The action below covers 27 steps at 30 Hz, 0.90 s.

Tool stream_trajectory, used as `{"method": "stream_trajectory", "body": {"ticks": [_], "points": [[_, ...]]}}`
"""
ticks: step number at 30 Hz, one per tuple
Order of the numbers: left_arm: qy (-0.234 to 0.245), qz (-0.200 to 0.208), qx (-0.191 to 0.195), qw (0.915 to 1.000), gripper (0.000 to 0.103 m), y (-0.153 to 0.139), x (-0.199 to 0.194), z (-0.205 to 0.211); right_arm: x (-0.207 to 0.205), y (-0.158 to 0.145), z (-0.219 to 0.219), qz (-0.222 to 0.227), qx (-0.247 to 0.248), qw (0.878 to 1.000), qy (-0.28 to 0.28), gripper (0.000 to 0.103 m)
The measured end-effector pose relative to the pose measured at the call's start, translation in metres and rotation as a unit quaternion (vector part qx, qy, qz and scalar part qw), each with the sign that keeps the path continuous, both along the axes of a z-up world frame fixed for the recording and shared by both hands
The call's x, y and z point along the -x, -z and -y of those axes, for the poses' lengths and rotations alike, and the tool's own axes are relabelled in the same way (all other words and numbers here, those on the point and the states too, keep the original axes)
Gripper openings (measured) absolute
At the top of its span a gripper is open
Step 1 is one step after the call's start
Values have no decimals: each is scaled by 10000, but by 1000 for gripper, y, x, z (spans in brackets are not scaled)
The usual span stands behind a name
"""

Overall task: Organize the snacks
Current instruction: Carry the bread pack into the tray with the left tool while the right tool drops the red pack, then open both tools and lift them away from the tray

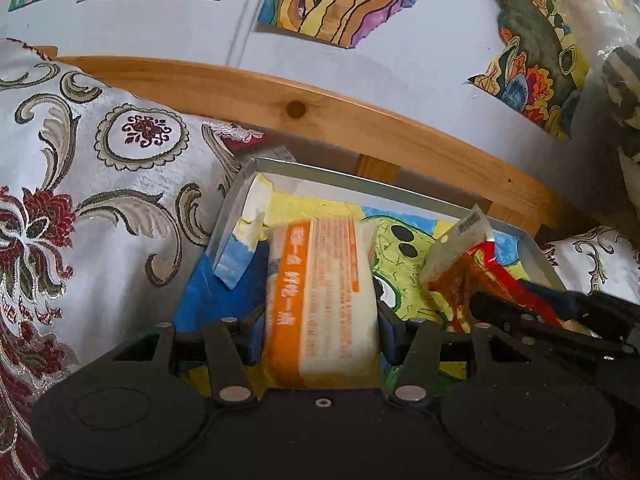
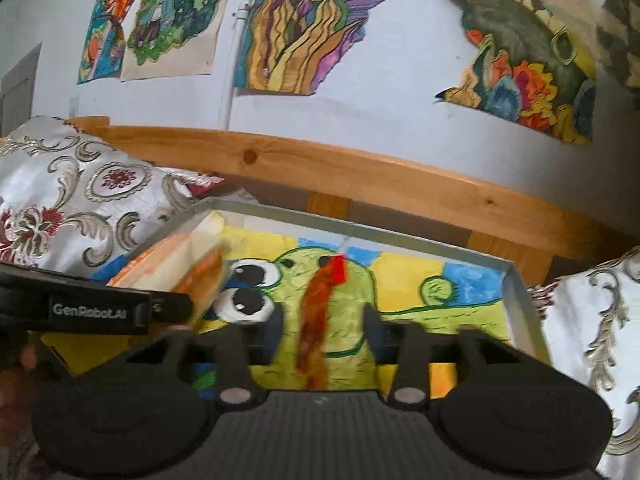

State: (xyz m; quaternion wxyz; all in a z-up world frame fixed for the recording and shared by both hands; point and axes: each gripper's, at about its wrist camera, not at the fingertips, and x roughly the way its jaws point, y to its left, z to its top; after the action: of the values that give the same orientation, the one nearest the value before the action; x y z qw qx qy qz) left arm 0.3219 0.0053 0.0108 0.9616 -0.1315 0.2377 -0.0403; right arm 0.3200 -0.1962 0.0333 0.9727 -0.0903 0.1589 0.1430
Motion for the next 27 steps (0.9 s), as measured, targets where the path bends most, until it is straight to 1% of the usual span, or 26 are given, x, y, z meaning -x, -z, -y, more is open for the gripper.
{"method": "stream_trajectory", "body": {"ticks": [1,2,3,4,6,9,11,13,14,15,19,22,27], "points": [[9,12,20,10000,59,-1,1,0,2,-2,2,22,-17,10000,37,63],[6,25,25,10000,61,-3,2,1,2,-3,4,15,-29,10000,70,71],[14,41,30,10000,64,-5,4,2,4,-5,5,11,-46,9999,101,76],[0,69,27,10000,68,-7,6,2,7,-7,7,38,-62,9999,135,77],[-54,133,27,9999,74,-14,11,1,13,-13,8,110,-21,9998,162,88],[-101,239,96,9996,81,-27,23,-3,27,-24,11,345,-1,9991,260,97],[-37,364,225,9991,83,-36,33,-9,37,-34,16,495,-66,9983,305,102],[-53,434,295,9986,88,-44,44,-14,46,-44,21,565,-137,9977,340,103],[-89,471,304,9984,93,-49,50,-16,50,-49,23,590,-177,9975,355,103],[-116,513,302,9982,96,-54,56,-17,54,-54,25,613,-215,9971,384,103],[-108,673,238,9974,101,-74,81,-21,77,-74,33,674,-429,9956,494,103],[-136,816,97,9965,102,-90,105,-22,98,-84,35,696,-533,9951,448,103],[-131,915,-54,9957,102,-108,141,-25,138,-96,34,772,-644,9942,380,103]]}}
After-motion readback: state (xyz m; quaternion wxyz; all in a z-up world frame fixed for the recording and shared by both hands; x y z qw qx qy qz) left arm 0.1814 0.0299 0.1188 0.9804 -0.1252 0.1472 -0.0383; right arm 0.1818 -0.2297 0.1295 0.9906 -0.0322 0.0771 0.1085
